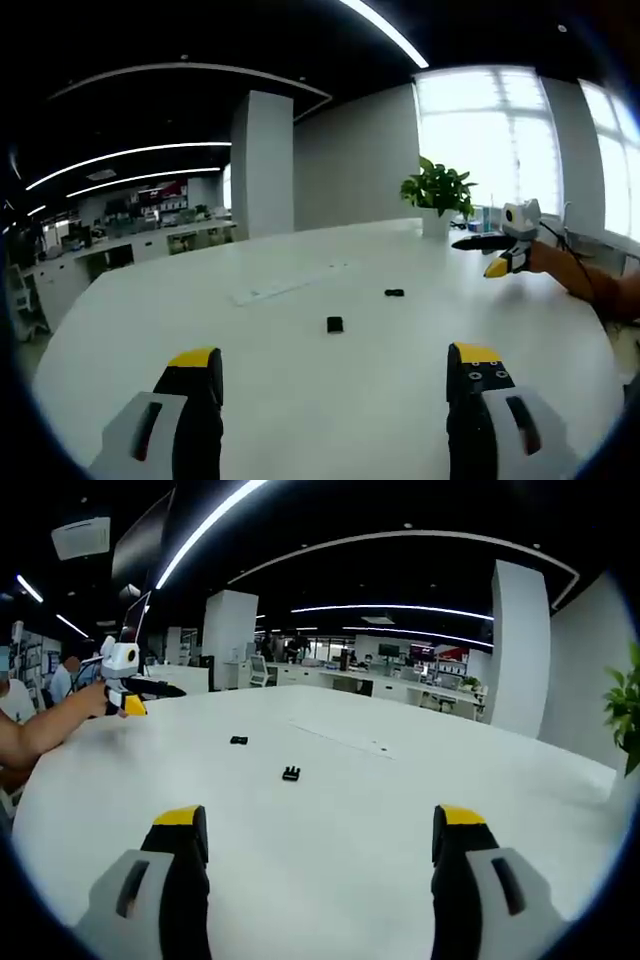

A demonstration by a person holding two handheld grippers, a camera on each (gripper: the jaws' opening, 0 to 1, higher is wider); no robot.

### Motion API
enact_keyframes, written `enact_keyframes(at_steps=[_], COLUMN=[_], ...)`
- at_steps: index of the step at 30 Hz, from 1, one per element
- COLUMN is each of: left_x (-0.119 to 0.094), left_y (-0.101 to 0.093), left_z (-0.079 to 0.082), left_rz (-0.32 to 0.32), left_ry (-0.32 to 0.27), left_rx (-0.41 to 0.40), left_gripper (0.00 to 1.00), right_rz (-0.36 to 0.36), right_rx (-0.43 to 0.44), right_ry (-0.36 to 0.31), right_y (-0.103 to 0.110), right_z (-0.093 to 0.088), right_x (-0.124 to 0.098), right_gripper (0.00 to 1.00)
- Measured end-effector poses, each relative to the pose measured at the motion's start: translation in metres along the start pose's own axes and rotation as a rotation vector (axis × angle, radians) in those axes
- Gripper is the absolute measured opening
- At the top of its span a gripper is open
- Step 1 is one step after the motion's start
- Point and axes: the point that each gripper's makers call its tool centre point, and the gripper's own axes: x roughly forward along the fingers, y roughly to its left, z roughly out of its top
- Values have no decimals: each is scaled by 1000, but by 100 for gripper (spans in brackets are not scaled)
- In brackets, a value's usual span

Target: Snap the two parts of the plastic buckle together until the buckle closes and remains connected.

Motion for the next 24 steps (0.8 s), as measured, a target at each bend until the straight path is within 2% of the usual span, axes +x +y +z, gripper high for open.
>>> enact_keyframes(at_steps=[4,10,18,24], left_x=[0,0,1,3], left_y=[-2,-4,-6,3], left_z=[0,-3,-3,-5], left_rz=[-6,-13,-17,7], left_ry=[-1,10,12,9], left_rx=[-2,-12,-17,-46], left_gripper=[95,93,92,95], right_rz=[1,27,17,12], right_rx=[14,22,14,26], right_ry=[-11,12,10,0], right_y=[-1,7,1,0], right_z=[2,-3,-2,-2], right_x=[0,2,2,2], right_gripper=[95,94,91,90])
